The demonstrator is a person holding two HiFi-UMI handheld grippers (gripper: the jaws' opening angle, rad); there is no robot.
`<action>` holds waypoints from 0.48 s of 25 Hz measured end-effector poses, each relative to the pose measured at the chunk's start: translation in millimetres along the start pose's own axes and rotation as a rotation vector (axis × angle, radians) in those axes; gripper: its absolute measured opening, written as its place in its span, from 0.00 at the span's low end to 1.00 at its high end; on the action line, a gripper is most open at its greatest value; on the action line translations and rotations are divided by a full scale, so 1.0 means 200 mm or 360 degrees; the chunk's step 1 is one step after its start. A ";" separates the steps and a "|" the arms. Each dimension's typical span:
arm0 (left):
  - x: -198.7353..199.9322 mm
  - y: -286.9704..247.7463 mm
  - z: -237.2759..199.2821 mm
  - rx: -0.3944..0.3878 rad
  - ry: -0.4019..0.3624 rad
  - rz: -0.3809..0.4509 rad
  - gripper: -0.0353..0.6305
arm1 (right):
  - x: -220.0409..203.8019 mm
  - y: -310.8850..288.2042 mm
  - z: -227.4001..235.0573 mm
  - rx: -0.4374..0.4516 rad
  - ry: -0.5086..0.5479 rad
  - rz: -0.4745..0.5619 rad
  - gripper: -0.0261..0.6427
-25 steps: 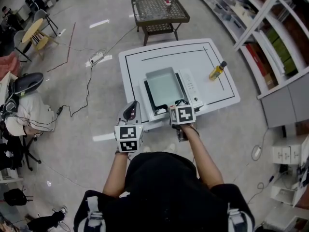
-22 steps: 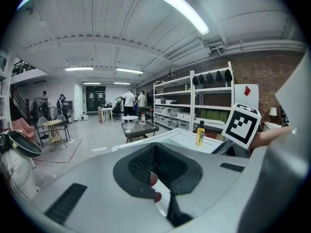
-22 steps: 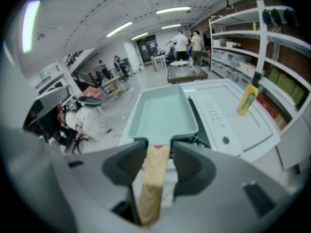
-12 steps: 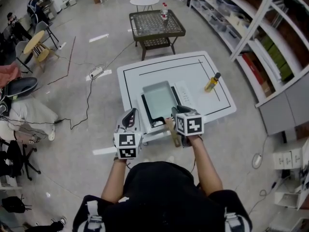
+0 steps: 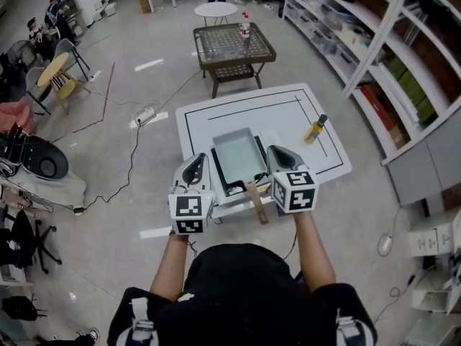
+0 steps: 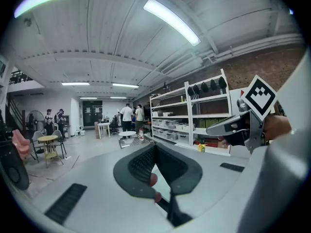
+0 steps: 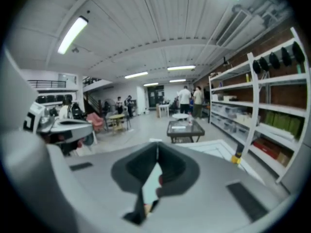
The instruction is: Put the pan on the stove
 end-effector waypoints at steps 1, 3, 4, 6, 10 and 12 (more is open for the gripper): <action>0.02 0.00 0.00 0.0004 -0.0011 0.0009 0.09 | 0.01 0.01 0.00 -0.0003 -0.0010 0.0032 0.09; 0.04 0.00 -0.01 0.0036 -0.0051 0.0017 0.09 | 0.04 0.04 0.01 -0.0002 -0.0033 0.0098 0.09; 0.05 0.00 -0.01 0.0056 -0.0071 0.0023 0.09 | 0.05 0.05 0.02 -0.0008 -0.0038 0.0129 0.09; 0.07 0.00 -0.03 0.0072 -0.0083 0.0043 0.09 | 0.06 0.07 0.03 -0.0024 -0.0038 0.0181 0.09; 0.13 0.01 -0.06 0.0066 -0.0036 0.0086 0.09 | 0.11 0.09 0.04 -0.0045 -0.0011 0.0232 0.09; 0.16 0.02 -0.05 0.0054 -0.0016 0.0102 0.09 | 0.12 0.10 0.04 -0.0037 0.0008 0.0238 0.09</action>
Point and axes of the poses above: the fingertips, and each gripper's own axes: y backward along the fingers, z to its right, x out of its top, the point moved 2 cm from there along y, backward along the fingers, and after that the axes turned 6 degrees about x, right-handed, at the moved point
